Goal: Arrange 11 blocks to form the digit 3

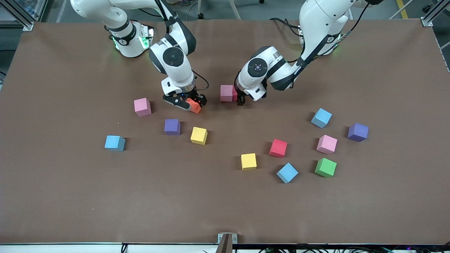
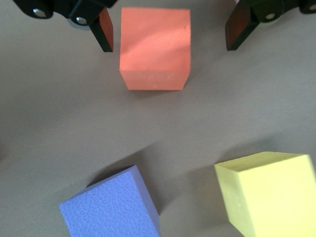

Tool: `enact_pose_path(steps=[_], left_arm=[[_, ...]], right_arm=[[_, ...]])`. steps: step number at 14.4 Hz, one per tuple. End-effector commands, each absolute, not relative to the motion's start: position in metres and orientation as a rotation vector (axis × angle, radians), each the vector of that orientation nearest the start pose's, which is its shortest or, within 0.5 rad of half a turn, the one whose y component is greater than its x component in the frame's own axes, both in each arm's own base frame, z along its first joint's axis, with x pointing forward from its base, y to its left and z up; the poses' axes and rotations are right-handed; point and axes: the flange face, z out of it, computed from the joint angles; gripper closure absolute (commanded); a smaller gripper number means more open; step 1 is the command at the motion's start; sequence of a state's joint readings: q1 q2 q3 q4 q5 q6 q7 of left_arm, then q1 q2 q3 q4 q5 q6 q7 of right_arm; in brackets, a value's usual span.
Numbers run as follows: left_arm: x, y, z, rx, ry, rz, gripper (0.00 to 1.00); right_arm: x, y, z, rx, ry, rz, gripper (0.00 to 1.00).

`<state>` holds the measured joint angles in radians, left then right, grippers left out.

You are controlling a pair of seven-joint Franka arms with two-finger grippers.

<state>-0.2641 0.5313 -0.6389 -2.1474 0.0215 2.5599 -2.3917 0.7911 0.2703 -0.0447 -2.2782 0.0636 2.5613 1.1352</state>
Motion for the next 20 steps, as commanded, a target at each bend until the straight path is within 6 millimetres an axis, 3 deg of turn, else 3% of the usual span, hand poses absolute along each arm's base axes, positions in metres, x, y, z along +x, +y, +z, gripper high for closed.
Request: enact_pose_path(steps=[1,3,4,5,7,8,10,11,13,17,20], left_arm=[[0.348,-0.45,0.221,-2.246,-2.098,0.407,0.0],[0.343,-0.456,0.235,-2.266,-2.075,0.394,0.0],[0.348,-0.455,0.245,-2.266,-2.078,0.383,0.0],[0.347,-0.459,0.254,-2.273,-2.067,0.382,0.0],[0.369,-0.461,0.281,-2.265,-2.082,0.388,0.0],[0.385,-0.459,0.296,-2.261,-2.09,0.391,0.0],[0.403,-0.459,0.321,-2.315,-1.99,0.392,0.0],[0.422,-0.454,0.337,-2.349,-1.971,0.396,0.0],[0.448,-0.449,0.362,-2.392,-1.956,0.4,0.0],[0.498,-0.412,0.369,-2.487,-1.9,0.303,0.0],[0.546,-0.373,0.364,-2.532,-1.884,0.259,0.0]], right_arm=[[0.394,0.36,0.212,-3.03,0.717,0.002,0.0],[0.395,0.361,0.202,-3.015,0.766,-0.005,0.01],[0.393,0.361,0.202,-3.017,0.767,-0.002,0.09],[0.391,0.362,0.201,-3.029,0.762,0.009,0.29],[0.389,0.361,0.199,-3.024,0.815,0.02,0.8],[0.388,0.363,0.2,-3.0,0.895,0.02,0.95],[0.38,0.369,0.2,-2.966,1.041,0.032,1.0],[0.378,0.37,0.201,-2.943,1.132,0.04,1.0],[0.372,0.371,0.203,-2.866,1.394,0.062,1.0],[0.372,0.374,0.209,-2.6,1.817,0.043,1.0],[0.371,0.374,0.21,-2.455,2.01,0.041,1.0]])
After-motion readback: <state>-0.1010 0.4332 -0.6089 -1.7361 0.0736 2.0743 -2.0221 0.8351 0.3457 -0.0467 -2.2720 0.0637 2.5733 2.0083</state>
